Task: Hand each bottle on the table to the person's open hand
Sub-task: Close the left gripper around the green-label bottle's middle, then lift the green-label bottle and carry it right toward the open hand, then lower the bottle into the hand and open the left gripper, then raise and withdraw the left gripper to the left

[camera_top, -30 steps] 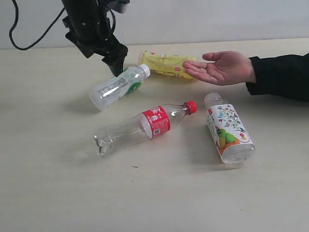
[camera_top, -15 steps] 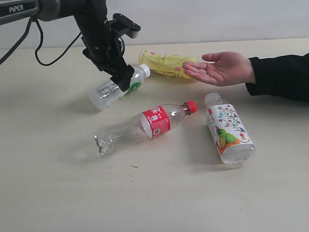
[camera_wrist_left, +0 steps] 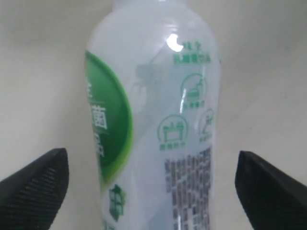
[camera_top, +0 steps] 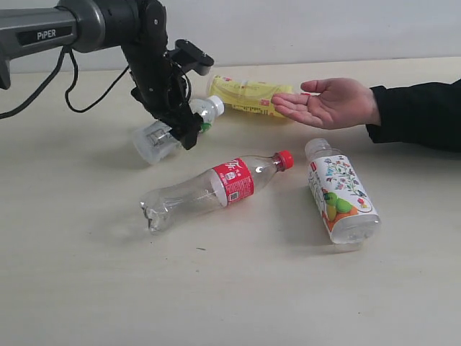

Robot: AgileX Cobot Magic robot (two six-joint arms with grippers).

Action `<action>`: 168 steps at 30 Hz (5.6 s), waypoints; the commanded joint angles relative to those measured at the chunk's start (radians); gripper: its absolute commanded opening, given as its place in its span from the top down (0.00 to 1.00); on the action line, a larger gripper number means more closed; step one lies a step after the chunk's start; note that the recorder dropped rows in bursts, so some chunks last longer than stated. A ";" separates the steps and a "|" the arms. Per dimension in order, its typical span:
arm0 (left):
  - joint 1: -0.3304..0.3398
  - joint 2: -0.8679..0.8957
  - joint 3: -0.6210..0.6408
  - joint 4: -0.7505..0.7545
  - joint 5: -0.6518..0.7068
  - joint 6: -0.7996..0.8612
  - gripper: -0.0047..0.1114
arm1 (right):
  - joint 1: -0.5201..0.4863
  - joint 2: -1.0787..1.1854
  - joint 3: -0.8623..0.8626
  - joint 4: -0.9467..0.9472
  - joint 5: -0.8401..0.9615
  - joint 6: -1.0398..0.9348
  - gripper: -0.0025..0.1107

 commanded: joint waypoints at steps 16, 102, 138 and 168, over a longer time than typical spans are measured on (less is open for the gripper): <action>-0.003 0.012 -0.002 -0.010 0.015 0.010 0.25 | 0.003 -0.005 0.005 -0.007 -0.005 -0.005 0.98; -0.299 0.203 -0.522 -0.274 -0.185 -1.203 0.96 | 0.003 -0.005 0.005 -0.007 -0.006 -0.005 0.98; -0.287 0.213 -0.549 -0.314 -0.107 -1.102 0.30 | 0.003 -0.005 0.005 -0.007 -0.006 -0.005 0.98; -0.286 0.055 -0.551 -0.217 0.184 -0.912 0.31 | 0.003 -0.005 0.005 -0.007 -0.006 -0.005 0.98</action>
